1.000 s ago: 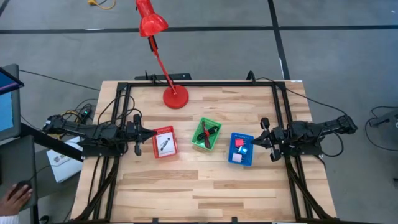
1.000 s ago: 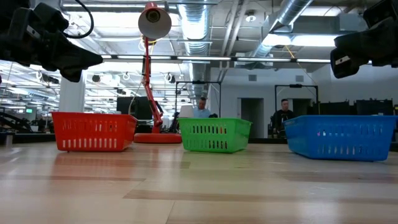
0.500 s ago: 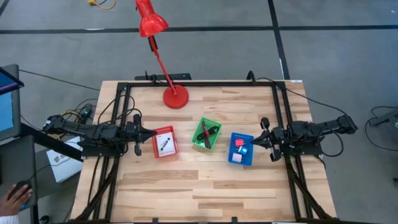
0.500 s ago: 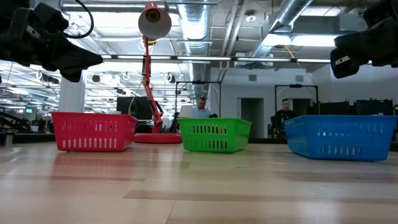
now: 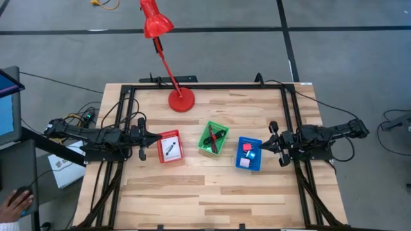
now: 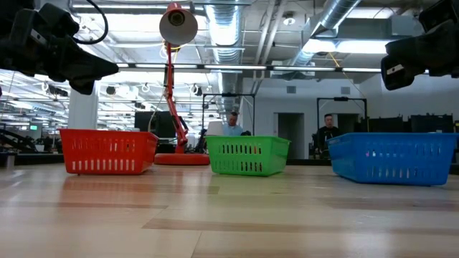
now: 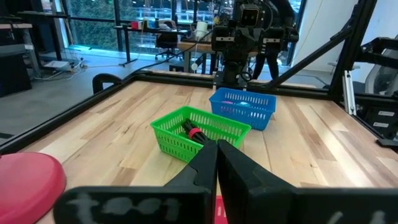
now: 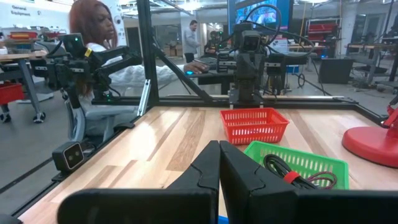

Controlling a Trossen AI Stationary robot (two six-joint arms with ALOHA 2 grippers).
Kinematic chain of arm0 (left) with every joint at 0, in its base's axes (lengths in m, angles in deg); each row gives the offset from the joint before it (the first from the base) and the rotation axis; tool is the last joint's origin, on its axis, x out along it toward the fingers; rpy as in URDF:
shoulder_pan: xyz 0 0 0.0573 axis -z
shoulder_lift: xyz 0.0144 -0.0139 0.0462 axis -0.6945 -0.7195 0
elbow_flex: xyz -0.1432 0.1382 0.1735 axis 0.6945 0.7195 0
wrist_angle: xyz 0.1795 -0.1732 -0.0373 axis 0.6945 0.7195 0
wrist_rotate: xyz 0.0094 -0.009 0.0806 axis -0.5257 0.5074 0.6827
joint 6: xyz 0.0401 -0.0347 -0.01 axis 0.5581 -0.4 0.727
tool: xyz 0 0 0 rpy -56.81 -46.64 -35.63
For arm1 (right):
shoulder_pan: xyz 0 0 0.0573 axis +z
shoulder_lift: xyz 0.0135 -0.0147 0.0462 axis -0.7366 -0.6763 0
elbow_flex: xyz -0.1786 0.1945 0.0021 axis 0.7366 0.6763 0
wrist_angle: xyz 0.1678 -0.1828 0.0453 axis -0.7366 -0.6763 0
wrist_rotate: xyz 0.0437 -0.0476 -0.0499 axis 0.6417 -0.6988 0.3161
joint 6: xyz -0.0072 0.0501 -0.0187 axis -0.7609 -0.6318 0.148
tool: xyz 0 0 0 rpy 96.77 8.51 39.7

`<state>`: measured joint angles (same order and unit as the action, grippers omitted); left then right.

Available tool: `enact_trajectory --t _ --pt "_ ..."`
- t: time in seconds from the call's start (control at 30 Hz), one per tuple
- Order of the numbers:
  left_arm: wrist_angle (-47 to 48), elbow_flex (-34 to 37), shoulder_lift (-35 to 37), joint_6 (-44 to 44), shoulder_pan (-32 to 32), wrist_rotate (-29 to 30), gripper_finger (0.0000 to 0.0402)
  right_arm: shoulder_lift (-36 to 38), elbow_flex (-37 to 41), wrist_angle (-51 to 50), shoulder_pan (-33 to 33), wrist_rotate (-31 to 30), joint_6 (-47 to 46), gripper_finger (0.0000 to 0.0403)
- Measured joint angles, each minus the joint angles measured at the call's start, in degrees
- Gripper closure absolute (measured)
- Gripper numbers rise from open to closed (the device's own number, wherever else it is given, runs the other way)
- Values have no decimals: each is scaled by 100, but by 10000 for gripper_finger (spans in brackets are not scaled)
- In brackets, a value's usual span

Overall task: Pick and place items into bin
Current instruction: Return to Home Position

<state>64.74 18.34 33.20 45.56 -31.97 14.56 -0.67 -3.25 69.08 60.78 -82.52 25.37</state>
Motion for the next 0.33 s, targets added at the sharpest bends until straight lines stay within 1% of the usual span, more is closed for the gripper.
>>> enact_trajectory --t 0.33 --pt "-1 -1 1 -38 2 -1 401 0 1 0 0 1 0 403"
